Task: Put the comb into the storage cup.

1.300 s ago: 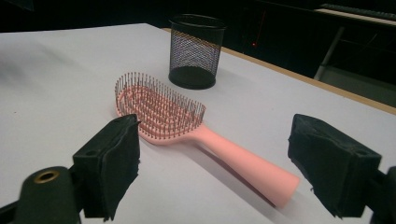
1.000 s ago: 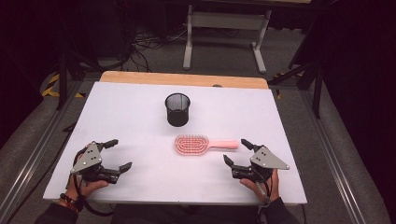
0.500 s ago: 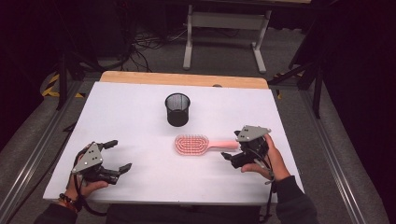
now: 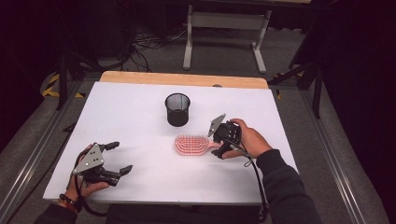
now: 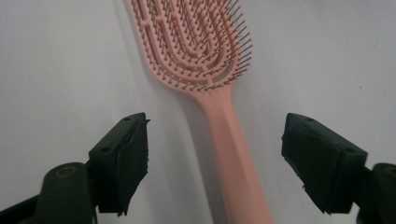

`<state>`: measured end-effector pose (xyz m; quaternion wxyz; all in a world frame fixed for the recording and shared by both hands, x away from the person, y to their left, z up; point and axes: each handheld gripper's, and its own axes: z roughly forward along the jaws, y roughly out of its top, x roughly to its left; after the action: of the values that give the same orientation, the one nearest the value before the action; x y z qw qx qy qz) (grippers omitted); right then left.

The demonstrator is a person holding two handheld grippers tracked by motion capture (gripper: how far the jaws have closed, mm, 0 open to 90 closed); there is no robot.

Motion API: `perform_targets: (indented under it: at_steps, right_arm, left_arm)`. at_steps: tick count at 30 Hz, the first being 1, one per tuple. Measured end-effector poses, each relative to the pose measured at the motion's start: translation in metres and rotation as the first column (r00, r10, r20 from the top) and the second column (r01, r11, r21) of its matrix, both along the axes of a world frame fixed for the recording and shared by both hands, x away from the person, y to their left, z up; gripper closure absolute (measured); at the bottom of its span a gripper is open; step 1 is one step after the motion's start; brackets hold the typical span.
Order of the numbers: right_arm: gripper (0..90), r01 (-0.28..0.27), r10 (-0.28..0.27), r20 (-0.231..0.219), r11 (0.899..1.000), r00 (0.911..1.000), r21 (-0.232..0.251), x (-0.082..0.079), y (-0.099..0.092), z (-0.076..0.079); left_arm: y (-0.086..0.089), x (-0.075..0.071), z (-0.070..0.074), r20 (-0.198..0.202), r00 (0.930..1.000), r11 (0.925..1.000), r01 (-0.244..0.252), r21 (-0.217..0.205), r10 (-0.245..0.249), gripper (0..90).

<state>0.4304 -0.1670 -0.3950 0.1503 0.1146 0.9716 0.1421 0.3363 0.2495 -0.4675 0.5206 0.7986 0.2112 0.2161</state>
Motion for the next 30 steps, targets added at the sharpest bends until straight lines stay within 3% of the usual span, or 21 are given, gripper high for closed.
perform_targets:
  at_steps: [3, 4, 7, 9, 12, 16, 23, 24, 30]
  right_arm:
    - [25.2, -0.017, 0.015, -0.03, 0.998, 0.9994, -0.065, 0.01, 0.007, -0.006]
    - [25.2, -0.017, 0.015, -0.03, 0.998, 0.9994, -0.065, 0.01, 0.007, -0.006]
    - [30.0, -0.03, 0.019, -0.085, 0.992, 0.9962, -0.126, 0.021, 0.015, -0.014]
    - [32.0, -0.036, 0.025, -0.08, 0.991, 0.9965, -0.13, 0.023, 0.017, -0.016]
    - [39.1, -0.085, 0.068, -0.13, 0.988, 0.9892, -0.131, 0.026, 0.023, -0.018]
    - [44.5, -0.096, 0.07, -0.153, 0.981, 0.9857, -0.167, 0.03, 0.028, -0.024]
    - [54.5, -0.096, 0.067, -0.169, 0.982, 0.9833, -0.165, 0.036, 0.029, -0.025]
    - [59.8, -0.093, 0.059, -0.187, 0.98, 0.9805, -0.176, 0.037, 0.029, -0.026]
    - [64.4, -0.121, 0.085, -0.194, 0.976, 0.9774, -0.182, 0.039, 0.031, -0.03]
  left_arm:
    - [0.001, 0.0, 0.0, -0.001, 1.0, 1.0, 0.0, -0.008, 0.0, 6.6]
    - [0.001, 0.0, 0.0, -0.001, 1.0, 1.0, 0.0, -0.008, 0.0, 6.6]
    - [0.002, 0.0, 0.0, 0.0, 1.0, 0.9997, 0.002, -0.024, -0.002, 6.5]
    - [0.002, 0.0, 0.001, -0.003, 1.0, 0.9996, 0.004, -0.029, -0.004, 6.5]
    - [0.002, 0.0, 0.002, -0.006, 0.9998, 0.9995, 0.017, -0.029, -0.017, 6.4]
    - [0.001, -0.001, 0.002, -0.004, 0.9998, 0.9994, 0.02, -0.028, -0.02, 6.5]
    - [0.001, -0.003, 0.003, 0.007, 0.9999, 0.9993, 0.013, -0.033, -0.013, 6.9]
    - [0.001, -0.002, 0.003, 0.007, 0.9999, 0.9994, 0.012, -0.032, -0.012, 6.9]
    - [0.002, -0.002, 0.003, 0.005, 0.9999, 0.9993, 0.012, -0.035, -0.012, 7.1]
